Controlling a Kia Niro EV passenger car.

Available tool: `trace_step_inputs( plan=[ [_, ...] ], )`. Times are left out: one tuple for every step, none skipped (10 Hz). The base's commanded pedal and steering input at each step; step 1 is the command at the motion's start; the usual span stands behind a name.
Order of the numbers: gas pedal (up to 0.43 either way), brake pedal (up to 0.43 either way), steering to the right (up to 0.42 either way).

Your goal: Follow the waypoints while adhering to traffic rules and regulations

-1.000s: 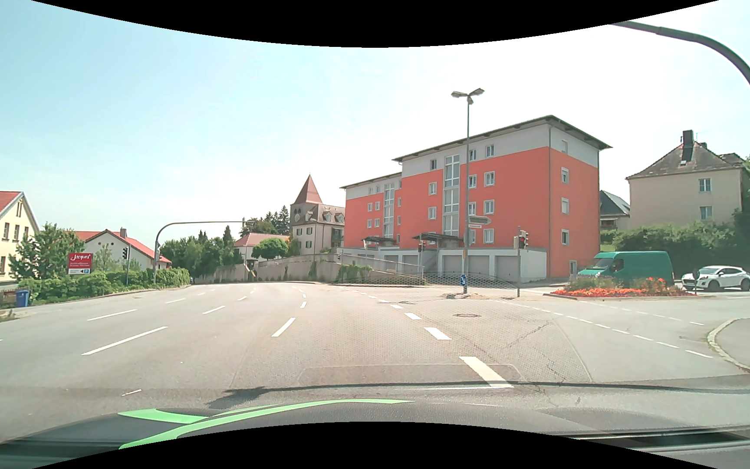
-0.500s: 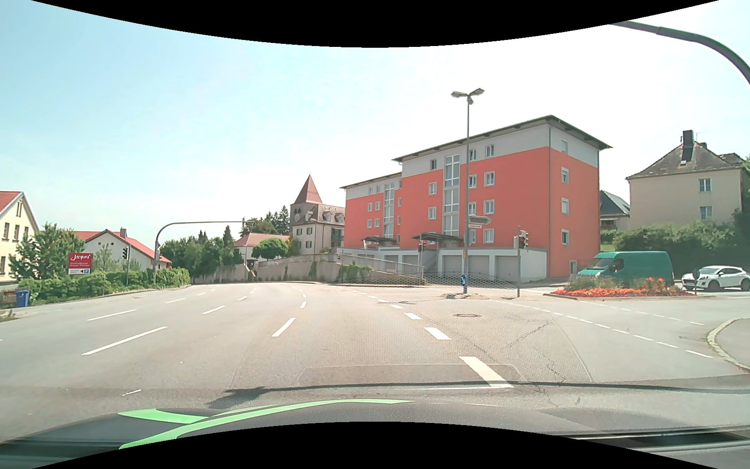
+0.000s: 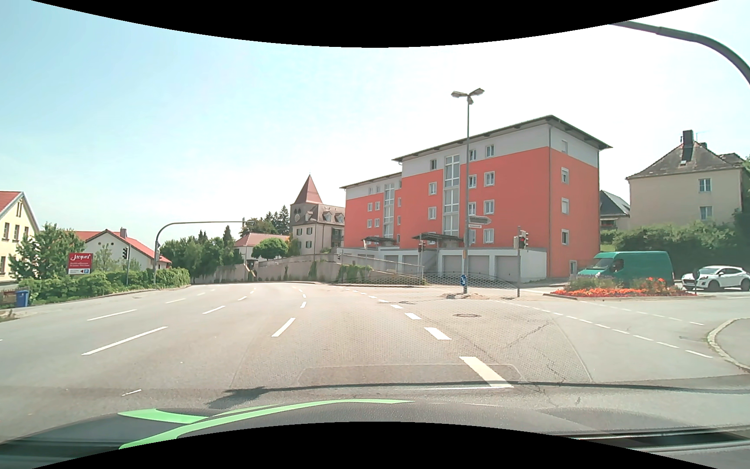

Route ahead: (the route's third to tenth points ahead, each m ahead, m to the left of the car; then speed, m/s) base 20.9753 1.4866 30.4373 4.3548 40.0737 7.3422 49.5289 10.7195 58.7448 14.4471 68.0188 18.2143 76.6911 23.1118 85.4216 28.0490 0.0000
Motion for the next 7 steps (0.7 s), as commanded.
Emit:
trace_step_inputs(
  plan=[
    [0.000,0.262,0.003],
    [0.000,0.262,0.003],
    [0.000,0.262,0.003],
    [0.000,0.262,0.003],
    [0.000,0.262,0.003],
    [0.000,0.262,0.003],
    [0.000,0.262,0.003]
  ],
)
